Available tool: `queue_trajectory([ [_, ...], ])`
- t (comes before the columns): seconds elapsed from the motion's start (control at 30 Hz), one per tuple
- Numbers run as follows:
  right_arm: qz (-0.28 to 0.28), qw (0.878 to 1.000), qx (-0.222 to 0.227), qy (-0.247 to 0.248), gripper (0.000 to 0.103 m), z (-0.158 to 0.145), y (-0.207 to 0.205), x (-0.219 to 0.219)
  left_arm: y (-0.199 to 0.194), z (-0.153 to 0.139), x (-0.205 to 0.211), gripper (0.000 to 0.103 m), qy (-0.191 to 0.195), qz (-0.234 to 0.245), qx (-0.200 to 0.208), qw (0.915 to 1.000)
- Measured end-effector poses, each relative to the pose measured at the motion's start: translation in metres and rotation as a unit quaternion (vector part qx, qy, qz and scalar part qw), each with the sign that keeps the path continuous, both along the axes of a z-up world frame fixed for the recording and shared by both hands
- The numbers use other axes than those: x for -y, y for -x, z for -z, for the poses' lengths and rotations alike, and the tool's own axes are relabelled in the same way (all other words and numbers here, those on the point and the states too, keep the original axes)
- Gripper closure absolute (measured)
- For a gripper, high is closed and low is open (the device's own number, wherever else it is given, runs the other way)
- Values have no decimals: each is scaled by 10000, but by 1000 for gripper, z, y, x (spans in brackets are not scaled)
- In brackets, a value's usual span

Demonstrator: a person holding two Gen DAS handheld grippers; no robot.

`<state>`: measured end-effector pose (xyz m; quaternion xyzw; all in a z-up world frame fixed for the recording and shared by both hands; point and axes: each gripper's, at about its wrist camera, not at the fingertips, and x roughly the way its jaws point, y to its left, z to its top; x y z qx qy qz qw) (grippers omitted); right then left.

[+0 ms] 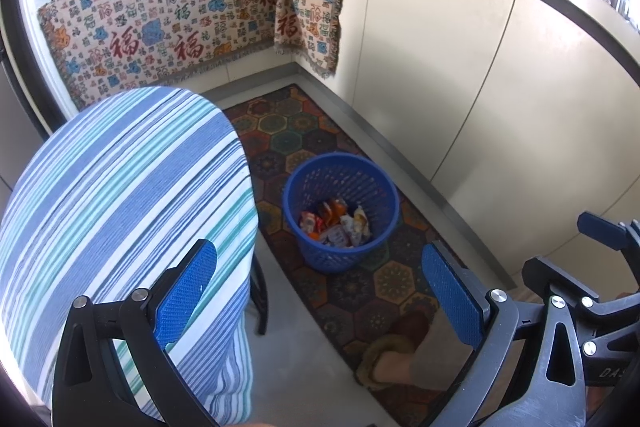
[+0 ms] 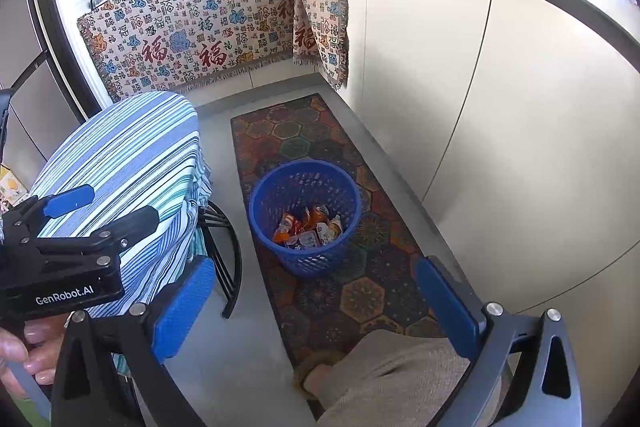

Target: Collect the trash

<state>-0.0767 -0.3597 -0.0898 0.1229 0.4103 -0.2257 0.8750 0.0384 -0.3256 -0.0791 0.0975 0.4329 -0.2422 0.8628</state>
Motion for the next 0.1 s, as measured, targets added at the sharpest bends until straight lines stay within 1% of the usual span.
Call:
queue_trajectory([
  [0.1, 11, 10000, -13, 1, 0, 1, -1, 0, 0, -1, -1, 1, 23, 22, 15, 10000],
])
